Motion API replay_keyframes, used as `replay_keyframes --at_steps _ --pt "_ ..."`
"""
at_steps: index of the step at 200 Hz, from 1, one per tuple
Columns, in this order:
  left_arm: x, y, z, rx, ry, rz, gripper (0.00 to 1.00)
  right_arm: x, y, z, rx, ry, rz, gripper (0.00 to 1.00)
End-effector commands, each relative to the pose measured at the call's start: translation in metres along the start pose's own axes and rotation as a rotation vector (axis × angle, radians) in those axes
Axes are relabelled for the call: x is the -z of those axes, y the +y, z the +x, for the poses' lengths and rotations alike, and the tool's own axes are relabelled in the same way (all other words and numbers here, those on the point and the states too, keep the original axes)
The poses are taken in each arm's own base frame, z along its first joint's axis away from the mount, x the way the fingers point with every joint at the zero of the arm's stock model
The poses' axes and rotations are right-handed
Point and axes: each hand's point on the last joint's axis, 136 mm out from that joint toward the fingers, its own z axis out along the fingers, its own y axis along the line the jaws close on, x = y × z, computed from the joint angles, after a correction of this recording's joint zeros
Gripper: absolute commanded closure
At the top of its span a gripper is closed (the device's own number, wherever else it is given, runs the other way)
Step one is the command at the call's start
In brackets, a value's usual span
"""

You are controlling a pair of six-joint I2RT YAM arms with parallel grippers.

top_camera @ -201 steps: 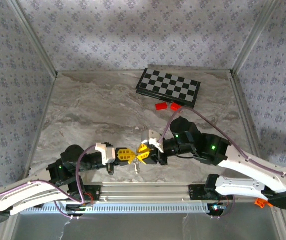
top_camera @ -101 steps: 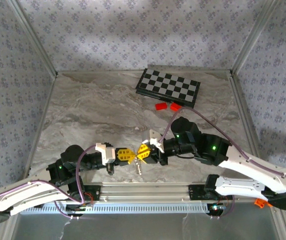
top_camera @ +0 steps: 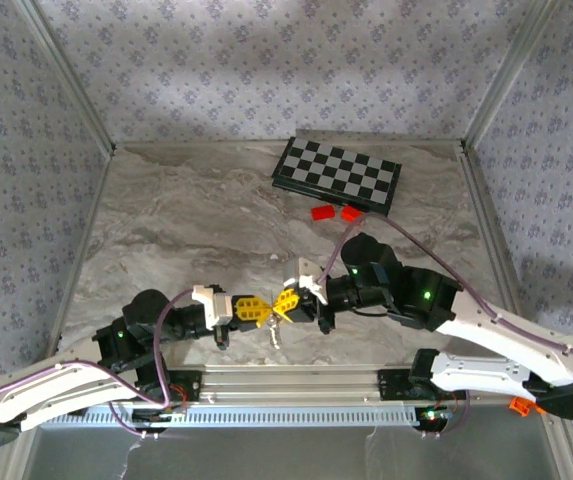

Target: Put the keys on the keyring

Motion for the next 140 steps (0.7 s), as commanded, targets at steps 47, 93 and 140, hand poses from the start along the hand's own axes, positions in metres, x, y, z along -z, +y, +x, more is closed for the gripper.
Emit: replay_keyframes --at_steps 47,93,140 --pt "-0.005 0.014 0.004 -0.051 0.118 -0.065 0.93 0.012 -0.013 0.024 0.004 0.203 0.088 1.0" --pt "-0.014 0.016 0.016 -0.056 0.202 -0.057 0.98 0.009 -0.009 0.029 0.018 0.291 0.045 1.0" --pt "-0.014 0.016 0.01 -0.06 0.176 -0.056 1.0 0.008 -0.008 0.026 0.03 0.289 0.045 1.0"
